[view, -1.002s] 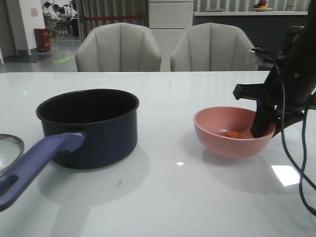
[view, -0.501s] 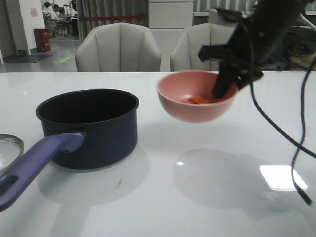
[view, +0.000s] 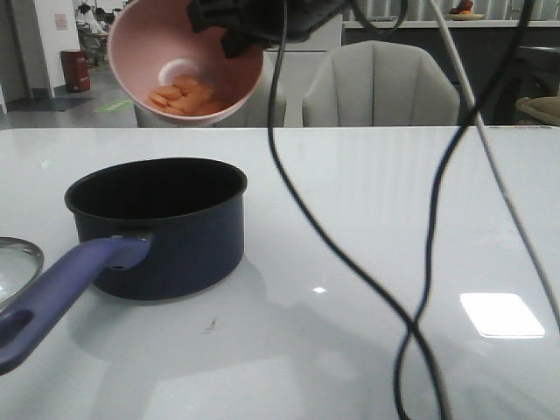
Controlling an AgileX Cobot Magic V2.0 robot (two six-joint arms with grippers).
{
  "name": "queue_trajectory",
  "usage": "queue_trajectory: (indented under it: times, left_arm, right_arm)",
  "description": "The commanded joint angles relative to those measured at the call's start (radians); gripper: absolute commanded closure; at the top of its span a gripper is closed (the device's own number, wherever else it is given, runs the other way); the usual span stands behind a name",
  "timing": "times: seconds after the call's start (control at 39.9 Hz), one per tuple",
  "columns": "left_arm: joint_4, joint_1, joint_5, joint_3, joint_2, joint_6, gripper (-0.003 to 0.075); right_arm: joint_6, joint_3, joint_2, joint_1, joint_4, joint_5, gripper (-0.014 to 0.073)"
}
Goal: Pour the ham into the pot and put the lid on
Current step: 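Carry the bowl over the saucepan and tilt it to pour the ham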
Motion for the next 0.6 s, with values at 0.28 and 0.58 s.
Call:
queue_trajectory:
  times: [0.28,0.58]
  left_arm:
    - [-0.005,-0.008,-0.075,-0.026,0.013,-0.003,0.0209]
    - [-0.005,-0.008,-0.075,-0.026,0.013,-0.003,0.0209]
  right_arm:
    - [-0.082,0.074,0.098,0.062,-0.313,-0.787,0.0455]
    - [-0.321,0.074,0.184,0.075,-0.396,-1.082,0.0455]
